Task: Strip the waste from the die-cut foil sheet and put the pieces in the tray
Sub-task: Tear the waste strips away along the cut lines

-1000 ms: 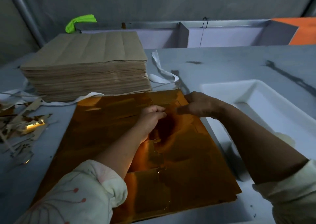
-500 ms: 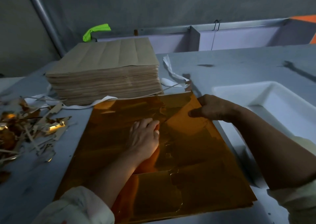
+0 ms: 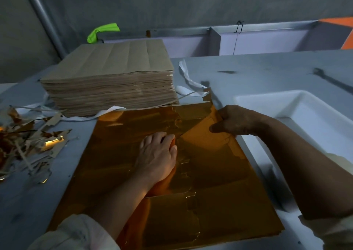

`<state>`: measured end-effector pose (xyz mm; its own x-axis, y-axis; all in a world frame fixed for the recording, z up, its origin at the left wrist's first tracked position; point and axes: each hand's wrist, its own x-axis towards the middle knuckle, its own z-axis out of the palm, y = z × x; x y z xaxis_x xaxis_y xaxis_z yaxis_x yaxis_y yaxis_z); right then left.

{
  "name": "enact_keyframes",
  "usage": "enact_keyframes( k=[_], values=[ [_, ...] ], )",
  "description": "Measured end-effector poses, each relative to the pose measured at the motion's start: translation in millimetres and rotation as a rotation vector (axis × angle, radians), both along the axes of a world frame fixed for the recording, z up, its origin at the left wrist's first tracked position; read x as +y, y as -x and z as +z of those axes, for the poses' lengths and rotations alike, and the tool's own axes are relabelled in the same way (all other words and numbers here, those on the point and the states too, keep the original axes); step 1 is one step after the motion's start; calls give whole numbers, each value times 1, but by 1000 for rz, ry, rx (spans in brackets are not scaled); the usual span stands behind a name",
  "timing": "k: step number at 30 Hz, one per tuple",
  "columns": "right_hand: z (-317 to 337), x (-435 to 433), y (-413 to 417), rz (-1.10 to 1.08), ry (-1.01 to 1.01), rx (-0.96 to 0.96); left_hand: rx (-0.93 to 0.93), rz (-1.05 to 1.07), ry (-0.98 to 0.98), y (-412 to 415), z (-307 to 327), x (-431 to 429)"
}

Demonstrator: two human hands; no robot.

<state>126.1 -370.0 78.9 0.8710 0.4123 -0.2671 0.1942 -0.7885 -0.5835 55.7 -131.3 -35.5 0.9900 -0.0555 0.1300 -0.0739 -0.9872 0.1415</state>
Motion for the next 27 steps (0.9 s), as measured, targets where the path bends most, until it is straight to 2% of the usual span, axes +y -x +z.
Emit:
enact_keyframes(
  k=[27],
  values=[
    [2, 0, 3, -63, -53, -24, 19, 14, 17, -1, 0, -1]
  ],
)
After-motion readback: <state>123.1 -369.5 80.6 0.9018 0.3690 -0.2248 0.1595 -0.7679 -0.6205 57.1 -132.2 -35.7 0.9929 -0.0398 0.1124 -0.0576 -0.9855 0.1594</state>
